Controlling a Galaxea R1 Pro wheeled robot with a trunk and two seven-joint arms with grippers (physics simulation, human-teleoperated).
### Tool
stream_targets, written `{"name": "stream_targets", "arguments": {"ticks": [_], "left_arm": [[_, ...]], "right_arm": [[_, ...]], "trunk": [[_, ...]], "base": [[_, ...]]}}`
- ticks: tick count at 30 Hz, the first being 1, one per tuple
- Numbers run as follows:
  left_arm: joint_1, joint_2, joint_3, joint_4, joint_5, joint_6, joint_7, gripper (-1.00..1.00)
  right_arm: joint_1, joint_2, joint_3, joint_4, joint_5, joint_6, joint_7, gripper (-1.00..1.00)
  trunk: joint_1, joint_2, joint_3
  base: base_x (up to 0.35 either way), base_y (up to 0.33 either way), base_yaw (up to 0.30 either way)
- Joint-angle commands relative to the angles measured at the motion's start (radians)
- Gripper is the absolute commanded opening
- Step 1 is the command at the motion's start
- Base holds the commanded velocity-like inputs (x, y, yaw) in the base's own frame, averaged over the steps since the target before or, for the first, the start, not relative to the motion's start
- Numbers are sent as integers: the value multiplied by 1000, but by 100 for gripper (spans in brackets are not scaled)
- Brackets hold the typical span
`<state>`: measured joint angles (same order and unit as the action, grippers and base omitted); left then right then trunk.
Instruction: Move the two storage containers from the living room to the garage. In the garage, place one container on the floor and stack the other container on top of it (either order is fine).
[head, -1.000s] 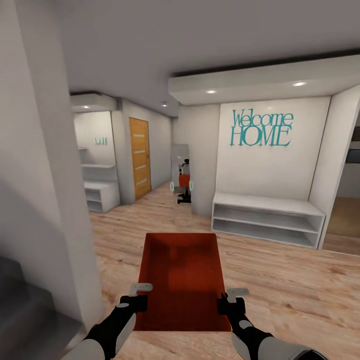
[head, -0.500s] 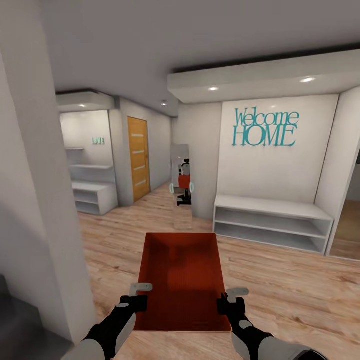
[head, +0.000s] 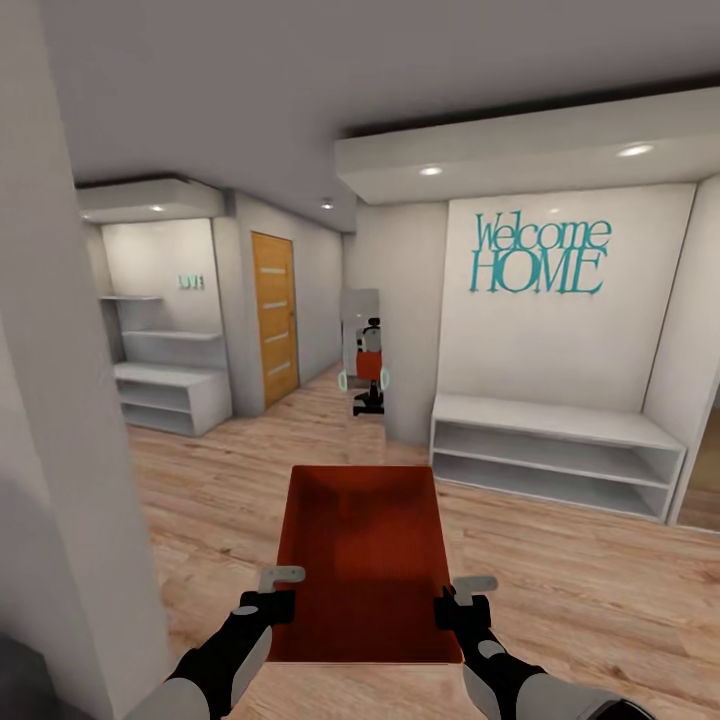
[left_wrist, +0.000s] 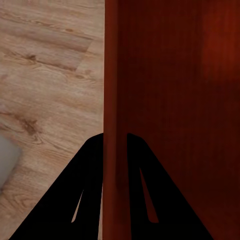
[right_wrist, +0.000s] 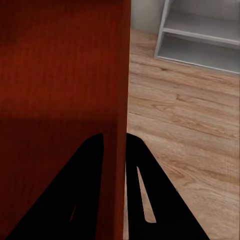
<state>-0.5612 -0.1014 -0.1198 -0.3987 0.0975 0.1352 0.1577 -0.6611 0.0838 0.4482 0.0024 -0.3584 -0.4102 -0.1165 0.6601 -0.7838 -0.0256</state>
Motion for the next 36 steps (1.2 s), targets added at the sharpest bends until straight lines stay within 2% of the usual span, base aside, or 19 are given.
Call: {"name": "stream_targets", "arguments": {"ticks": [1,36], "left_arm": [[0,0,-8,-2,7,6,14,-100],[0,0,-8,-2,7,6,14,-100]], "right_arm": [[-2,1,-24,1,-19,-5,-5,-100],[-2,1,-23,1,-19,-5,-5,-100]], "trunk": [[1,-1,-2],[1,-1,-2]], "base": [[322,0,0],[322,0,0]]}}
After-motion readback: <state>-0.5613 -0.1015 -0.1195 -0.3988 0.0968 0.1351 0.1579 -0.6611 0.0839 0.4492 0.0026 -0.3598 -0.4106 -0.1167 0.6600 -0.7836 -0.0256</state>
